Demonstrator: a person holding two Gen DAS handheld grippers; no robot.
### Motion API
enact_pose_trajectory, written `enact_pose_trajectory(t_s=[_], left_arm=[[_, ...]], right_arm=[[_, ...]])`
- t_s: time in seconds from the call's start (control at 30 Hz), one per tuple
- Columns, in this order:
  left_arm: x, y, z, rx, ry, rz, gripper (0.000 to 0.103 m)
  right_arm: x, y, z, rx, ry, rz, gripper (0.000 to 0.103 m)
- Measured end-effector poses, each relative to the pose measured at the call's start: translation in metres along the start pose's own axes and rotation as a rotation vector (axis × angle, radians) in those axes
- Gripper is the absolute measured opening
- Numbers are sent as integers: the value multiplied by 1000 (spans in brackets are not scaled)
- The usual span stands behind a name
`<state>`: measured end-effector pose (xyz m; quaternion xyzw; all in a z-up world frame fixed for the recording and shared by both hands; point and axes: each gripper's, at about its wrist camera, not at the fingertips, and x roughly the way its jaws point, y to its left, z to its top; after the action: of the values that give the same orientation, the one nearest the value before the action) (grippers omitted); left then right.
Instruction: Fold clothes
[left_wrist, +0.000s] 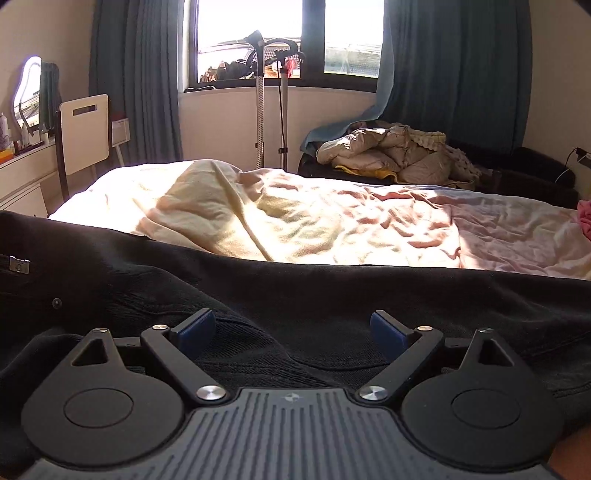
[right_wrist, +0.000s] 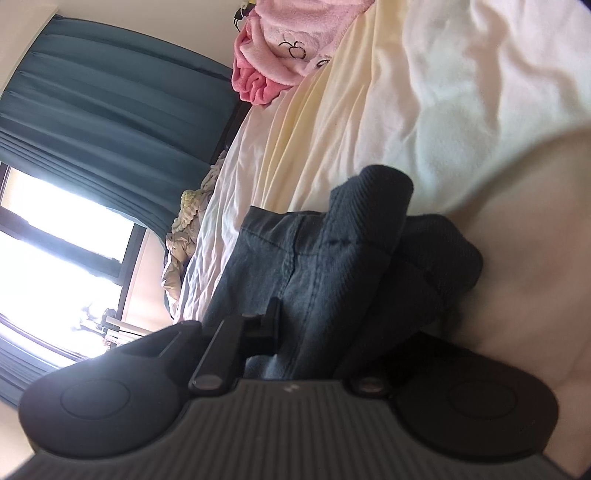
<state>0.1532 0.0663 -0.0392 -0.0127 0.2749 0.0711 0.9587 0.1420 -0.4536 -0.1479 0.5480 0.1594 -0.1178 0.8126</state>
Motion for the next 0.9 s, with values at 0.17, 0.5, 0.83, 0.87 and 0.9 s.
enact_pose_trajectory(t_s=[0.17,0.5,0.83,0.87,0.9], left_arm=[[8,6,-4,16,18,28,92],[1,25,-6,17,108,-19,93],[-101,116,-2,-248,-233,-29,97],[-103,116,-3,-221,-249,-29,97],[-103,116,-3,-207,-256,-41,97]], right_arm=[[-2,34,4,-182,-39,-20,9],[-16,190,-30,-558,-175,0,9],[-31,287,-298,-1226,-5,309,9],[-29,275,-336,-1312,62,316,10],[-26,262,-374,-1398,129,322,10]])
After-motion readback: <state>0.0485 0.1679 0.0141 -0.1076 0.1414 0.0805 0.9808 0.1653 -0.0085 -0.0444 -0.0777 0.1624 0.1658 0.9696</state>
